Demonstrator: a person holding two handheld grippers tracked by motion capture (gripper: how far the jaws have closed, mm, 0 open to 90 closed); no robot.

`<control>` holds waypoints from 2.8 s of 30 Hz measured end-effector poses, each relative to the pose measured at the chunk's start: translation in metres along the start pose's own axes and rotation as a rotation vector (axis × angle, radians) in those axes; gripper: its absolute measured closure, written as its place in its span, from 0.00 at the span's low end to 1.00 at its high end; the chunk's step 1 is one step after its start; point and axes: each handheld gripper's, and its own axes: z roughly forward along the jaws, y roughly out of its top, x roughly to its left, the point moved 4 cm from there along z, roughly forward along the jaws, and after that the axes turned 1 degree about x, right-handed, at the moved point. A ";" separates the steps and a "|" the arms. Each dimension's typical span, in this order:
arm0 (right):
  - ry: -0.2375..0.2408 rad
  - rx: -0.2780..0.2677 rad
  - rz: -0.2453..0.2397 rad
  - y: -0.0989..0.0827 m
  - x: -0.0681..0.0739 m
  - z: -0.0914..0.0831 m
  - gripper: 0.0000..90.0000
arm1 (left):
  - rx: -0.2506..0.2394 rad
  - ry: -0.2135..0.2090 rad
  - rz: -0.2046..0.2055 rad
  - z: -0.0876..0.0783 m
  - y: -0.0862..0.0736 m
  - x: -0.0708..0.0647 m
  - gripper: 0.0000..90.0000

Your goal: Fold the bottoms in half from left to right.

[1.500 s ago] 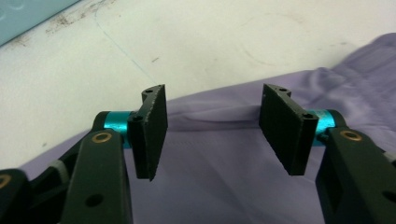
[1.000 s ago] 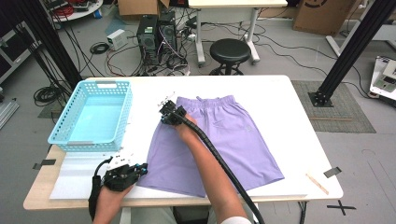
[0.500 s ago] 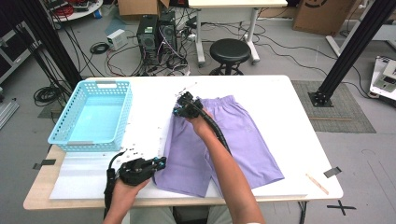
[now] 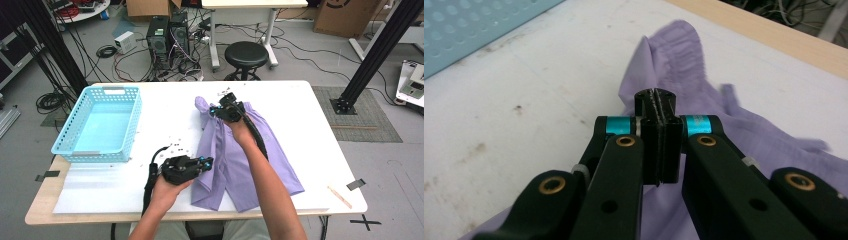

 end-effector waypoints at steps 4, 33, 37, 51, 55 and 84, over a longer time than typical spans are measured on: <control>-0.026 -0.011 0.032 -0.010 -0.021 -0.018 1.00 | 0.001 -0.046 0.006 0.022 0.009 -0.007 0.98; -0.226 0.044 0.202 -0.084 -0.126 -0.072 0.88 | -0.021 -0.012 0.001 0.116 0.032 -0.019 0.59; -0.229 0.010 0.220 -0.095 -0.125 -0.079 0.77 | -0.067 0.134 0.000 0.082 0.024 0.012 0.48; -0.221 -0.045 0.113 -0.156 -0.077 -0.131 0.66 | -0.108 0.342 0.004 -0.002 -0.020 0.084 0.29; -0.242 -0.040 0.070 -0.174 -0.059 -0.142 0.63 | -0.111 0.353 0.013 -0.014 -0.029 0.090 0.29; -0.255 0.133 -0.061 -0.214 0.015 -0.154 0.99 | -0.122 0.336 0.003 -0.046 -0.051 0.095 0.29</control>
